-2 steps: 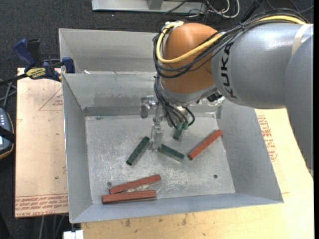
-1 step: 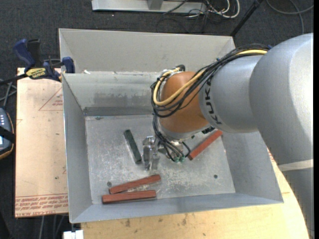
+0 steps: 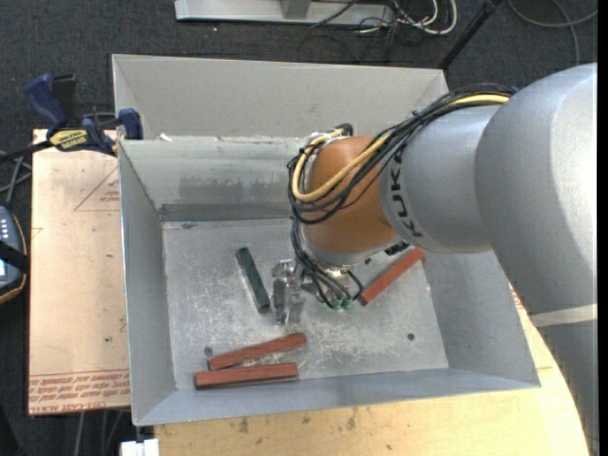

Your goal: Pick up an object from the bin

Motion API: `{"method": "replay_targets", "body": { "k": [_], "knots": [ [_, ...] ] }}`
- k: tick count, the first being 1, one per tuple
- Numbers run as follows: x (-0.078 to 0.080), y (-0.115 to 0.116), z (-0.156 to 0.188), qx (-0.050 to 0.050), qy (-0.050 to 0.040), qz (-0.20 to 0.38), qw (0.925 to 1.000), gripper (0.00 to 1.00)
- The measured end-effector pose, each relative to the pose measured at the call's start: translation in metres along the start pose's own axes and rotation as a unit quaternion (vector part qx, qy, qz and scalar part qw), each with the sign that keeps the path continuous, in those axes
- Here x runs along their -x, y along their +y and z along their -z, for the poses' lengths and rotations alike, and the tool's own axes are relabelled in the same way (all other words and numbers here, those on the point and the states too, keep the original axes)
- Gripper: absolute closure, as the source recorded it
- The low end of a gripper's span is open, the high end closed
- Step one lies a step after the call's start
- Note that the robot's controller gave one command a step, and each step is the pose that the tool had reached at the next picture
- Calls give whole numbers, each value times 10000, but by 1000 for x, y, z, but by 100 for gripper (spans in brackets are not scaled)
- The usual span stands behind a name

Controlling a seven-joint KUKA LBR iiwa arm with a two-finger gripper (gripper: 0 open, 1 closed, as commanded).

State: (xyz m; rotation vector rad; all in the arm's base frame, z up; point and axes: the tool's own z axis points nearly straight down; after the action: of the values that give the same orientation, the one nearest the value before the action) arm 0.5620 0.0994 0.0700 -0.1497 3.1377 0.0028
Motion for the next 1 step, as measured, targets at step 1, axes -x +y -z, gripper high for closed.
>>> {"method": "replay_targets", "body": {
  "k": [1],
  "knots": [
    [-1, 3, 9, -5, 10, 246, 9997, 100]
  ]
}}
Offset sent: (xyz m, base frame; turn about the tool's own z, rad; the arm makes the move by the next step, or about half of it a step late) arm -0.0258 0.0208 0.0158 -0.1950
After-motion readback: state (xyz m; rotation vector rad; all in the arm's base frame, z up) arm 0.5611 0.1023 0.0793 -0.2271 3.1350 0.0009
